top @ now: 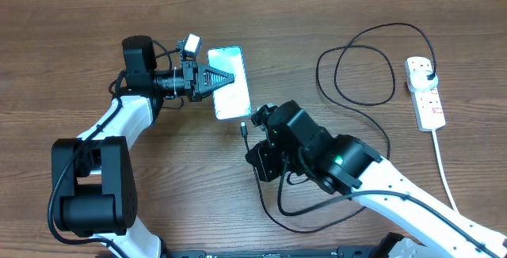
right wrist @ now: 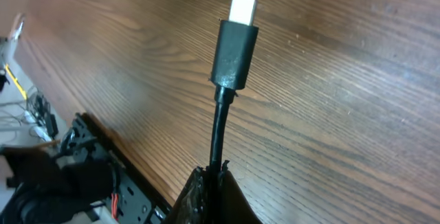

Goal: Plug charger to phone and switch on socket
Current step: 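Push the USB-C plug up into the phone's charging port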

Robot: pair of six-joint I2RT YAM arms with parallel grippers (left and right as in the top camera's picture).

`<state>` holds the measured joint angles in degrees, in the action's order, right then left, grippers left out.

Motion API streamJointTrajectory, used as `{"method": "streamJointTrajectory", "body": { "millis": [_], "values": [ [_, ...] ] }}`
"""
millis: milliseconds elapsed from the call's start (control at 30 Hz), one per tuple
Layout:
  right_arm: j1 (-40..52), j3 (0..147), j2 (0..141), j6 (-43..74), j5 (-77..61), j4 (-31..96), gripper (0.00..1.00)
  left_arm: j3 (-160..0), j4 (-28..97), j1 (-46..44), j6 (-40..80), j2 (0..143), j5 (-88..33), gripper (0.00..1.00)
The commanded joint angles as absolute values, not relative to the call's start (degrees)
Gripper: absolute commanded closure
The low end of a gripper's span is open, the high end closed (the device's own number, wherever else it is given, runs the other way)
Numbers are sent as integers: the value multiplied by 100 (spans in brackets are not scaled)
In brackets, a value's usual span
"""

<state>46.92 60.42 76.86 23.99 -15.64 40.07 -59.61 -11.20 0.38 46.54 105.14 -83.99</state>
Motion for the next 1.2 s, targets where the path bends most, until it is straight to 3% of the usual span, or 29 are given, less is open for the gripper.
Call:
{"method": "streamJointTrajectory", "body": {
  "millis": [0, 1167],
  "values": [
    [4674, 6071, 7797, 2683, -1529, 3854, 96, -6084, -1258, 40, 4676, 10512, -8541, 96],
    [4674, 6071, 8158, 2526, -1610, 3280, 96, -6084, -1293, 36, 4888, 10512, -8630, 96]
  ]
}}
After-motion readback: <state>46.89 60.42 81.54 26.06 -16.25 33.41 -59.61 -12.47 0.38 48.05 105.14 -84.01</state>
